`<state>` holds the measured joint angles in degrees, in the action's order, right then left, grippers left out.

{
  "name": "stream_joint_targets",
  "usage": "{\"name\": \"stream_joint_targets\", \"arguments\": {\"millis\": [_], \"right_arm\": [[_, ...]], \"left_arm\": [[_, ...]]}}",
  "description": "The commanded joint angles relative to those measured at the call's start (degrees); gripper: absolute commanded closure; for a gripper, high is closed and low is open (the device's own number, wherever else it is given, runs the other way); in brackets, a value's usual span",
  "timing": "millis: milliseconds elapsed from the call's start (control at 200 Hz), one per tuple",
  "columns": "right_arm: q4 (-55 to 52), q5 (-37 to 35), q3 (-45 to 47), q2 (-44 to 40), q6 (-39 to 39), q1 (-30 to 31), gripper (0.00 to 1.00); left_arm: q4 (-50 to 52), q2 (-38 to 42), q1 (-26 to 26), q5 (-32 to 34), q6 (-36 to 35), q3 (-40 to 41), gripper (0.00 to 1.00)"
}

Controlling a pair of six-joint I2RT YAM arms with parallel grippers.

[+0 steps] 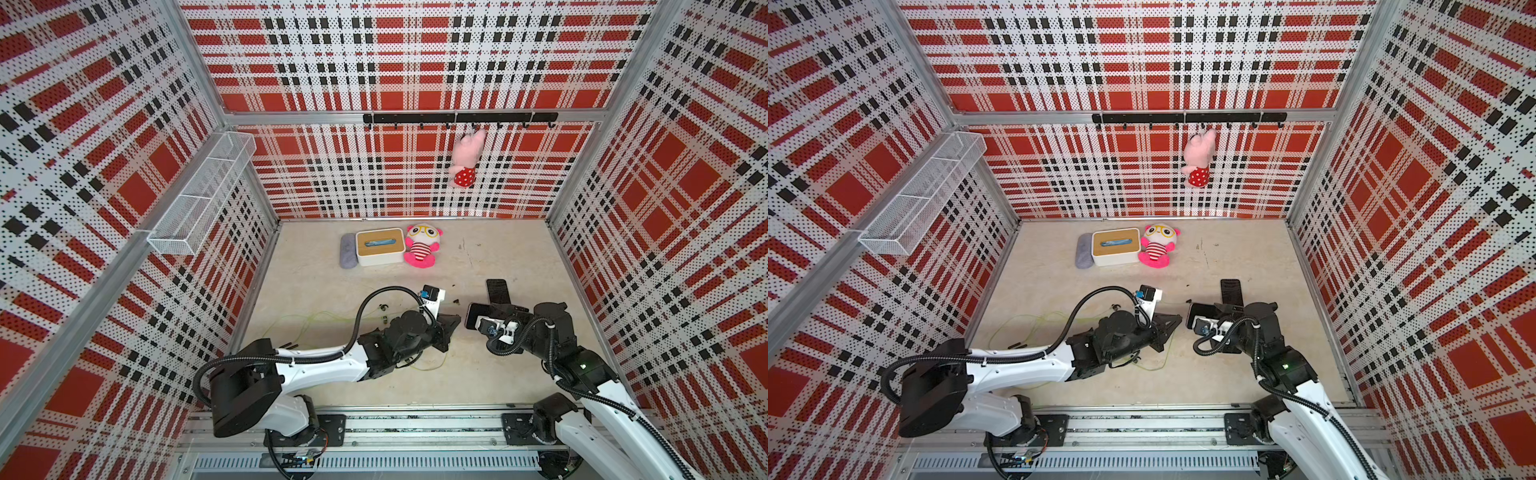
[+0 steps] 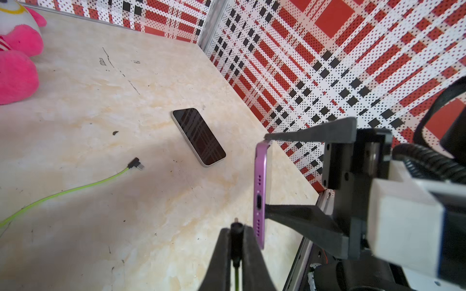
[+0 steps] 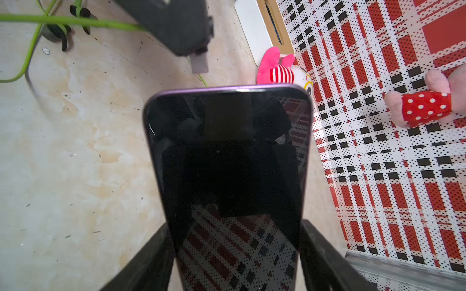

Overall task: Plug wired earphones into phones
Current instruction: Insert the wired earphone into the phone.

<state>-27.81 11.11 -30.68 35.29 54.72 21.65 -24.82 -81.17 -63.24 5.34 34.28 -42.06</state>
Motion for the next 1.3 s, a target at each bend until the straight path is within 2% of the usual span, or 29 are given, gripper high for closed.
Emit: {"name": "stream_joint_targets", "arguments": {"millis": [0,356,1298], "right_arm": [[2.61,1.08,-0.08,-0.79,1.16,0.43,0.39],[2.86,2.33,-0.43,-1.07,1.05,0.47,0.39],[1.48,3.65,-0.68,-1.54,1.44,1.05,0.39]], "left_arm": [[-3.65,1.01,0.24,-2.53,0.78,0.41,1.00],[-4.19,-1.35,0.00,-3.86,0.96,-0.47,1.00],[-4.62,-1.61,0.21,-4.22,0.79,-1.00,1.00]]}}
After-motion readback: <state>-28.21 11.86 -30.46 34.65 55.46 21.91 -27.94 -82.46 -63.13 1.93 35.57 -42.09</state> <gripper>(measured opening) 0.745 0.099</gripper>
